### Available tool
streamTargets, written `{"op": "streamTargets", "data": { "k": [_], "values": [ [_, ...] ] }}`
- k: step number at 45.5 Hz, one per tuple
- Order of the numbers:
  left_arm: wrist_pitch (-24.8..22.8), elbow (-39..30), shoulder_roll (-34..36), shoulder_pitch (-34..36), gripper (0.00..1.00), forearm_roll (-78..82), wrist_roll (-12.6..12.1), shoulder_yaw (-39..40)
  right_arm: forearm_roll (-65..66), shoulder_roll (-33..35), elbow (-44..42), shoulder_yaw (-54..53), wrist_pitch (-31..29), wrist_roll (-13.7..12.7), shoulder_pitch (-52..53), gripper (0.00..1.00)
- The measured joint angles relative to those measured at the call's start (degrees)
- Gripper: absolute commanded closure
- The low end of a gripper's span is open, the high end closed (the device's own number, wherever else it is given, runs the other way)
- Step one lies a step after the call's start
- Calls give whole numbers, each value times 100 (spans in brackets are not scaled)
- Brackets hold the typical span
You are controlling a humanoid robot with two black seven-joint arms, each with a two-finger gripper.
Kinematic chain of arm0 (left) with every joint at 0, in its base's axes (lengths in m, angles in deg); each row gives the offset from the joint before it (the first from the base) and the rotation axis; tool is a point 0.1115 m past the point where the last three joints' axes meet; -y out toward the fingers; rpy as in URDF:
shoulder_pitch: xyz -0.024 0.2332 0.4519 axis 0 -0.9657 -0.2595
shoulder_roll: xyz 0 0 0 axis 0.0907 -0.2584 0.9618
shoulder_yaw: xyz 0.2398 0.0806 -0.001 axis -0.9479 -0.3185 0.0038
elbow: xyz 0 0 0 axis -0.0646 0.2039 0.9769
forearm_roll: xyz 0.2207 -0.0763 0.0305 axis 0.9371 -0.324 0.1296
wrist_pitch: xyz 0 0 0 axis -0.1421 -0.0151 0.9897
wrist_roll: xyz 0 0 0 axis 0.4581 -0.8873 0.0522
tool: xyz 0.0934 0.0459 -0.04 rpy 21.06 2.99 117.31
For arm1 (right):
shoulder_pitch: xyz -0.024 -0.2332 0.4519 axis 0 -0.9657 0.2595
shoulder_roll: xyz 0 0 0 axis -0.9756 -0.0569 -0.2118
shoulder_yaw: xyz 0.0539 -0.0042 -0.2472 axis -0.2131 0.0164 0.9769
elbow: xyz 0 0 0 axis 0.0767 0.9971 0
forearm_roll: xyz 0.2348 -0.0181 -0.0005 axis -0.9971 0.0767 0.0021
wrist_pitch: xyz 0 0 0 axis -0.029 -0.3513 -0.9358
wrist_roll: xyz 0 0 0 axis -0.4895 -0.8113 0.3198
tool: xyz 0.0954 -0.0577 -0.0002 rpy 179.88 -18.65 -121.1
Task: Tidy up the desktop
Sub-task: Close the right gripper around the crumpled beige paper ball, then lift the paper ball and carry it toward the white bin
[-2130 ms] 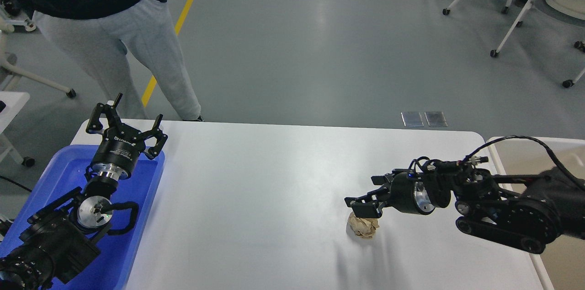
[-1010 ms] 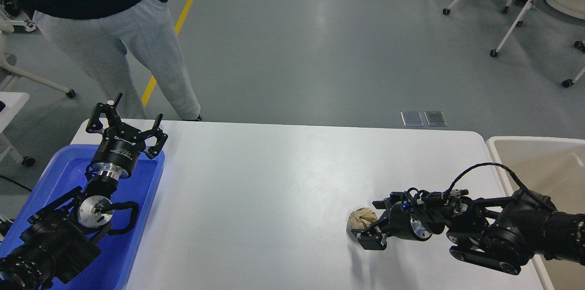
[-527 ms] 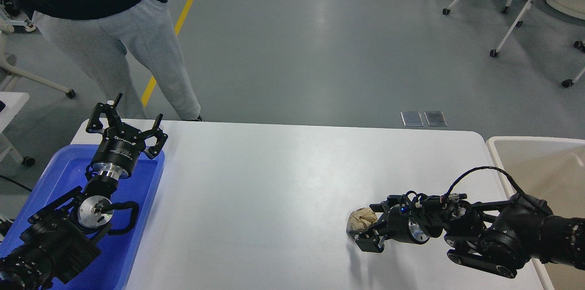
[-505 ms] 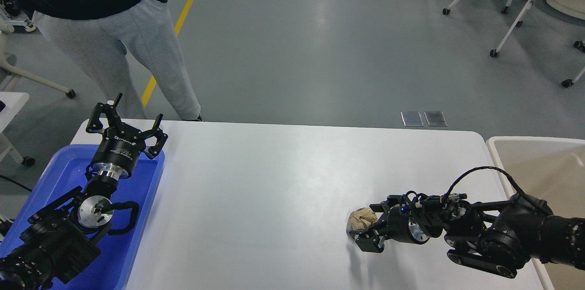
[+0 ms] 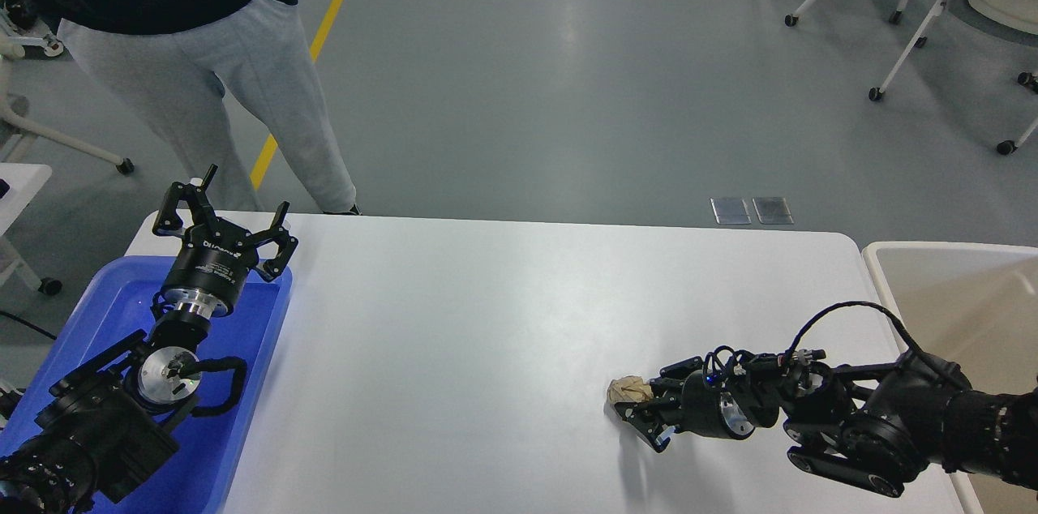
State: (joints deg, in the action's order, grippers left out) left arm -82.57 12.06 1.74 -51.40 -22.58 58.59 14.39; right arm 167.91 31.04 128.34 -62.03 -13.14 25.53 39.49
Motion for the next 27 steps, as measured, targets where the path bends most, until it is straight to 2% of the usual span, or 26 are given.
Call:
{"op": "streamTargets", "data": {
  "k": [14,27],
  "values": [
    [1,0,0,0,0,0,0,0,-530,436,348,-110,-35,105,242,100],
    [1,0,0,-1,0,0,0,1,-1429,1533,1736,-72,-590,121,1465,100]
  ]
}}
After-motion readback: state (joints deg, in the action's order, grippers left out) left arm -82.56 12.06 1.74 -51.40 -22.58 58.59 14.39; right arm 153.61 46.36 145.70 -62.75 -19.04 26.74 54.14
